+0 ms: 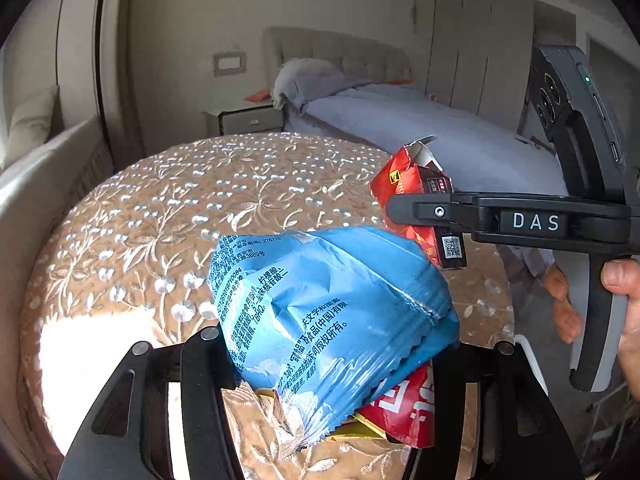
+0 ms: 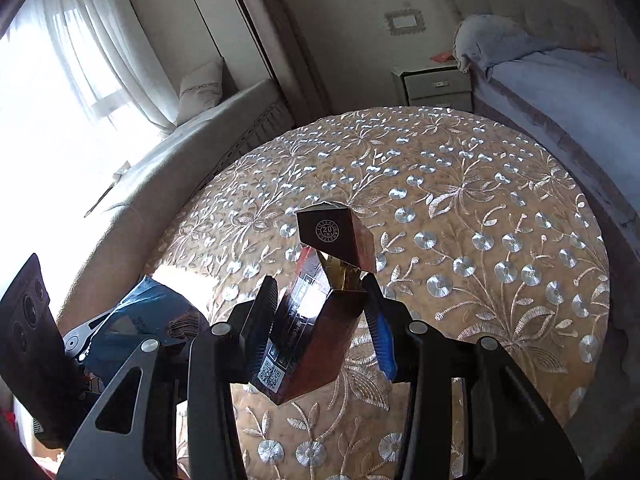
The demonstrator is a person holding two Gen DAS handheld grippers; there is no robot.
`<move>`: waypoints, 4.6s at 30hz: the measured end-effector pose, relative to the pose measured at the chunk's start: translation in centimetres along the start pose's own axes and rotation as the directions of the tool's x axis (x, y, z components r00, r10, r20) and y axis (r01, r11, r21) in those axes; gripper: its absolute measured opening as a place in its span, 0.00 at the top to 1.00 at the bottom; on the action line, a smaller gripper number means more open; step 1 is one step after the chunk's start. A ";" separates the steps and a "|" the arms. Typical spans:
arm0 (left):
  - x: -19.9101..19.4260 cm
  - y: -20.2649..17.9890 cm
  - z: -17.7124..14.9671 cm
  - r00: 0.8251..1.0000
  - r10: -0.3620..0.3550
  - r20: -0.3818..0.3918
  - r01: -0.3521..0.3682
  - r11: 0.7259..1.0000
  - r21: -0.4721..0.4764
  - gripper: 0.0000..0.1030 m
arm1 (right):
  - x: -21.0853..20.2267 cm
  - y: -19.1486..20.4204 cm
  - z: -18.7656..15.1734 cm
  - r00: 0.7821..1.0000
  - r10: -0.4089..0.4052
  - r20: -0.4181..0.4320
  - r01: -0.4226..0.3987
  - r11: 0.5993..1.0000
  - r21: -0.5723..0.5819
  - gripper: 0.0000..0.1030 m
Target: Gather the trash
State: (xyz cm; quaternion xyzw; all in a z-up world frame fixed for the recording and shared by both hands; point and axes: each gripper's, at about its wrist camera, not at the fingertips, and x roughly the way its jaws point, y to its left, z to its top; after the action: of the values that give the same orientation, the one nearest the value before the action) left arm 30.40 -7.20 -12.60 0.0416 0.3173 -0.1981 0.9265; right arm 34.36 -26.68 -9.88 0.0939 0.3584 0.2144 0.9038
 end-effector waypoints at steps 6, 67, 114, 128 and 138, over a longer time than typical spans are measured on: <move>-1.4 -5.3 -1.1 0.998 -0.062 0.005 0.062 0.997 0.047 0.47 | -6.4 -1.5 -5.4 0.992 -0.123 0.040 0.125 0.991 -0.049 0.56; 18.5 -34.8 -13.5 0.837 -0.242 -0.491 0.476 0.765 0.435 0.05 | -14.1 -24.6 -34.0 0.863 -0.380 -0.333 0.465 0.855 0.229 0.04; -15.2 -1.8 -3.4 0.892 0.345 0.291 -0.335 0.938 -0.085 0.05 | -16.5 9.9 -11.2 0.814 -0.338 0.473 0.358 0.932 0.049 0.04; -19.4 1.9 -4.9 0.833 0.457 0.312 -0.415 0.889 -0.194 0.05 | -15.8 16.0 -11.0 0.804 -0.313 0.505 0.358 0.934 0.007 0.04; -19.7 1.9 -5.1 0.840 0.438 0.320 -0.391 0.898 -0.204 0.05 | -16.3 16.5 -11.3 0.794 -0.319 0.517 0.377 0.926 -0.008 0.04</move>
State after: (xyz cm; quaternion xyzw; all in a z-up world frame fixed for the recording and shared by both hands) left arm 14.02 2.31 -4.85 0.0121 0.1388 0.0243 0.9900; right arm 10.68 -19.20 -2.84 0.0295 0.1069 0.0317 0.9933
